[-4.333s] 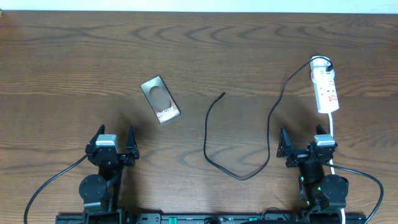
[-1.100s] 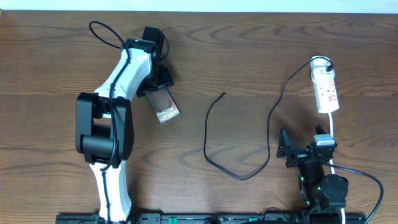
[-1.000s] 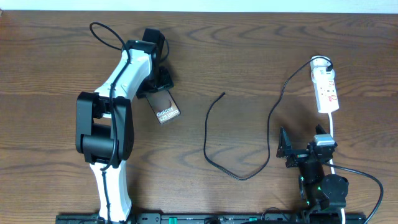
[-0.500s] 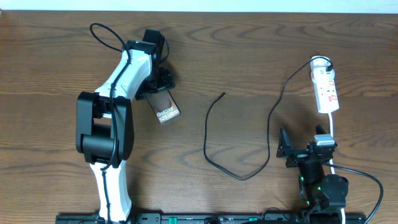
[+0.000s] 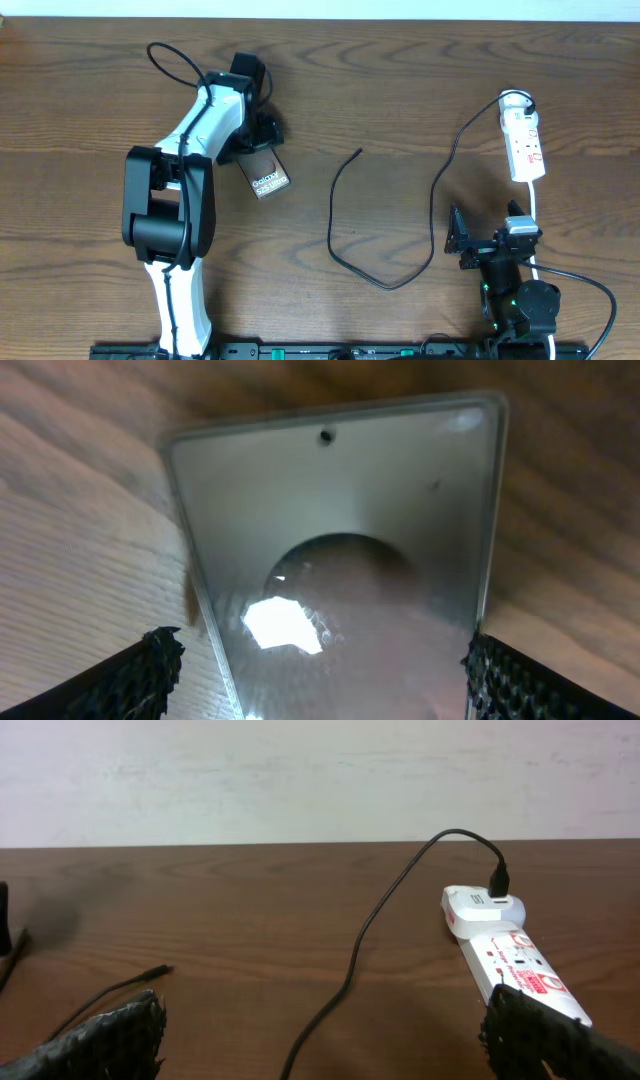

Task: Plug charger to phone and switch on socket
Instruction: 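Close the left gripper on the phone's short end and lift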

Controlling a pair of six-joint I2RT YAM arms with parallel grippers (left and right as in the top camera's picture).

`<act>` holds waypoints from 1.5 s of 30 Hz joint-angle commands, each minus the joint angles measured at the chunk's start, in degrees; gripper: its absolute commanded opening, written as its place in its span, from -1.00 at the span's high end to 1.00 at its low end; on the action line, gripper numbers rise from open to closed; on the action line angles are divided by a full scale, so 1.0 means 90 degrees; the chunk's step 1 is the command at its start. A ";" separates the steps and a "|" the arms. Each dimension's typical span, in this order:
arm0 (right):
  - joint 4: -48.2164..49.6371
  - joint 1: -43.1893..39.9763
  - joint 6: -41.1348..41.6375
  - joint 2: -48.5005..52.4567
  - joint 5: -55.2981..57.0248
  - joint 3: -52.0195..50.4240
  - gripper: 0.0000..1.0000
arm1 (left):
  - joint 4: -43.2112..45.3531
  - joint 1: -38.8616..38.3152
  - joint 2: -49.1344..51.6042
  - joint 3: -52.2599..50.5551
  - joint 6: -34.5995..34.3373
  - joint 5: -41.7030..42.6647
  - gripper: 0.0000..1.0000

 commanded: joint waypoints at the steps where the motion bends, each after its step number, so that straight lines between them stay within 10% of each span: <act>1: -0.0022 -0.0010 -0.0007 -0.0015 -0.0039 -0.0007 -0.99 | 0.0036 0.0029 0.0104 -0.0260 -0.0107 -0.0058 -0.85; 23: -0.0022 -0.0010 -0.0007 -0.0015 -0.0039 -0.0007 -0.98 | -0.0148 0.0029 0.0104 -0.0328 -0.0012 0.0464 -0.84; 45: -0.0022 -0.0010 -0.0007 -0.0015 -0.0039 -0.0007 -0.99 | -0.0078 0.0032 -0.0024 -0.0250 0.0364 0.0437 -0.33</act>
